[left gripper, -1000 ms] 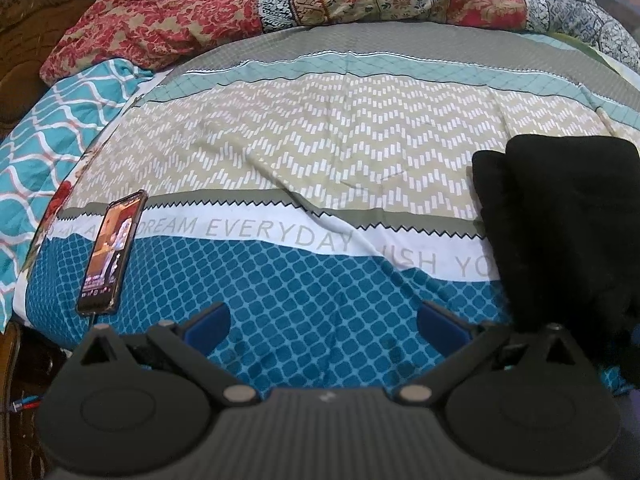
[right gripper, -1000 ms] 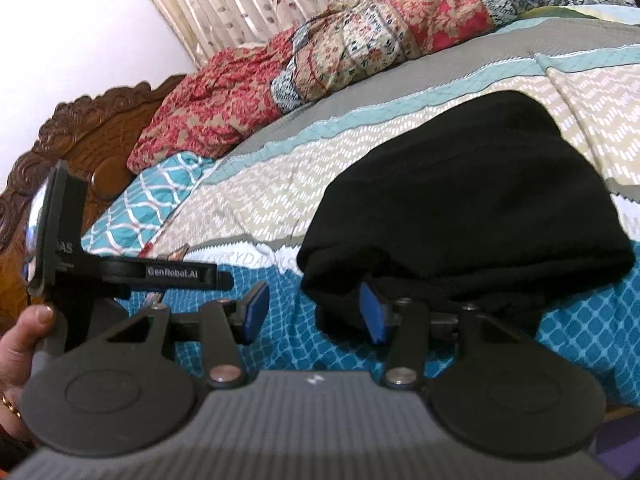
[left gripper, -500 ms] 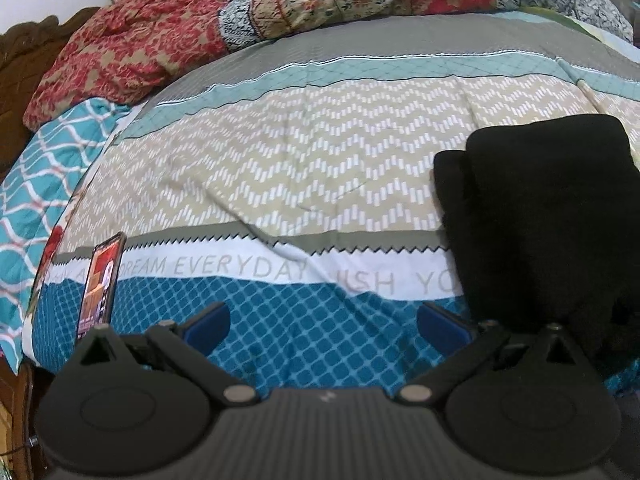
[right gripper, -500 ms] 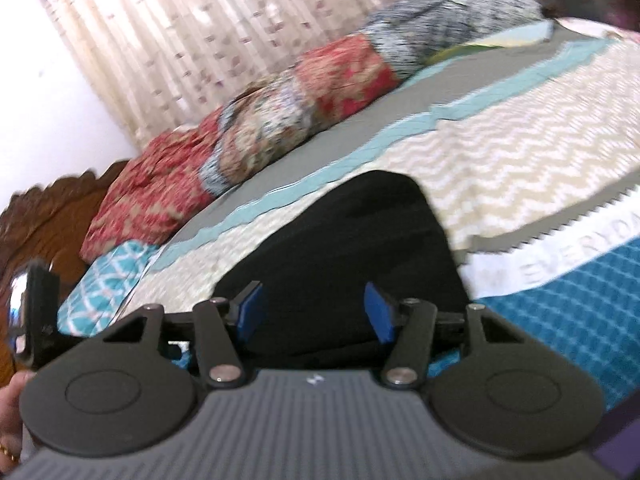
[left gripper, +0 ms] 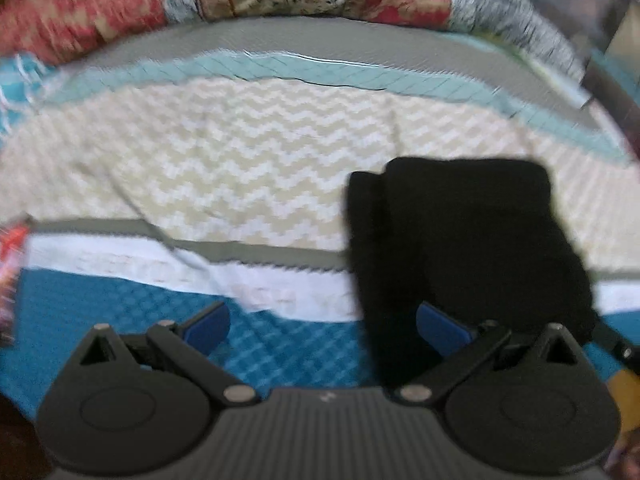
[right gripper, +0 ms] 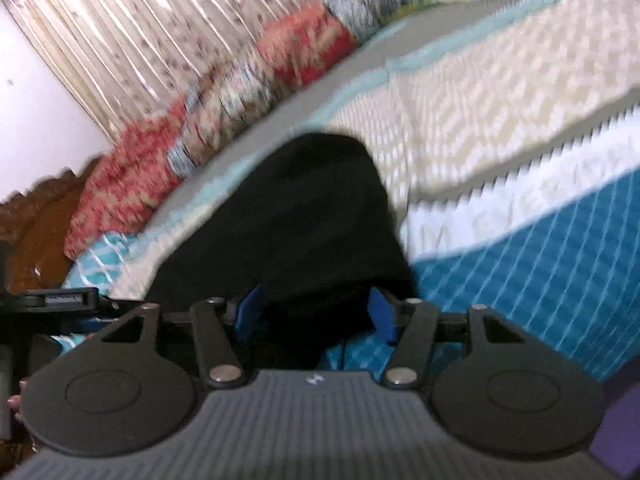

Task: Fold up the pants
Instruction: 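Grasp the folded black bundle with both grippers and lift it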

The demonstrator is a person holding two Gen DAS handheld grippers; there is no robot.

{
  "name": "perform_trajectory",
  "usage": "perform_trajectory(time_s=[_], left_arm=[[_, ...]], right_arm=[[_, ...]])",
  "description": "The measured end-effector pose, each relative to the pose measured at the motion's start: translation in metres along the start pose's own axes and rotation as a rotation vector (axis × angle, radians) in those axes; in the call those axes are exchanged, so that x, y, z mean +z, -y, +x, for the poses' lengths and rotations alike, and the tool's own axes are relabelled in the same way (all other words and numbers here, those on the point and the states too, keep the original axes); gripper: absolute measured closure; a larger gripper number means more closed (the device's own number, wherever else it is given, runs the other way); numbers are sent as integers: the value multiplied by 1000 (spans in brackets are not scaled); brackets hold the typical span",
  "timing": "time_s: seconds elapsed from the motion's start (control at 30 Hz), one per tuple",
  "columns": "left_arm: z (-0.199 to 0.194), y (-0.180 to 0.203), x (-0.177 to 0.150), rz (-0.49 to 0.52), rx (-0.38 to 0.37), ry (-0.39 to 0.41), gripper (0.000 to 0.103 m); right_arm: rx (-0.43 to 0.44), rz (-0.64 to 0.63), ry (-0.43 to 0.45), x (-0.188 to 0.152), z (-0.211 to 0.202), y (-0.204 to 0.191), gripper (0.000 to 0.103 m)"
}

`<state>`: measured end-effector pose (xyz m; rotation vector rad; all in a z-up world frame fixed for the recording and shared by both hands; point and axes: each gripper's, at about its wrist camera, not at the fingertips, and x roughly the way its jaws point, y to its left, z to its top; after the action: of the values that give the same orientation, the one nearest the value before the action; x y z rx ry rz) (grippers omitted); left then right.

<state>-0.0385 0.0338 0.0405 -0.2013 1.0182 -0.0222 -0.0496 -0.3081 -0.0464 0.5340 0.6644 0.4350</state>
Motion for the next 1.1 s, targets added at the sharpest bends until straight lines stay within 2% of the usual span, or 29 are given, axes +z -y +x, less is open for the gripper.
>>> perform_trajectory(time_s=[0.07, 0.1, 0.13, 0.27, 0.43, 0.57, 0.77, 0.87, 0.93, 1.0, 1.03, 1.1], left_arm=[[5, -9, 6, -69, -83, -8, 0], [10, -13, 9, -97, -113, -15, 0], [16, -16, 12, -127, -142, -28, 0], [36, -26, 18, -211, -242, -76, 0], [64, -19, 21, -216, -318, -130, 0], [83, -13, 21, -191, -351, -161, 0], [106, -19, 21, -208, -462, -204, 0], [109, -9, 19, -181, -548, -211, 0], [105, 3, 16, -127, -541, -192, 1], [100, 11, 13, -72, -552, -173, 1], [101, 11, 12, -69, -542, -170, 2], [104, 10, 13, -85, -523, -173, 9]], right_arm=[[54, 16, 18, 11, -8, 9, 29], [66, 20, 33, 15, -11, 12, 18], [58, 16, 56, 21, -14, 14, 14], [119, 42, 102, 42, -21, 24, 15], [82, 59, 111, 57, -3, 34, 15], [101, 53, 45, 61, 24, 42, 15], [138, 39, -102, 56, 69, 48, 14], [213, 62, -131, 55, 77, 50, 13], [261, 72, -179, 55, 79, 41, 13], [289, 6, -218, 49, 77, 25, 13], [274, -41, -231, 45, 76, 18, 13], [227, -91, -239, 37, 79, 12, 13]])
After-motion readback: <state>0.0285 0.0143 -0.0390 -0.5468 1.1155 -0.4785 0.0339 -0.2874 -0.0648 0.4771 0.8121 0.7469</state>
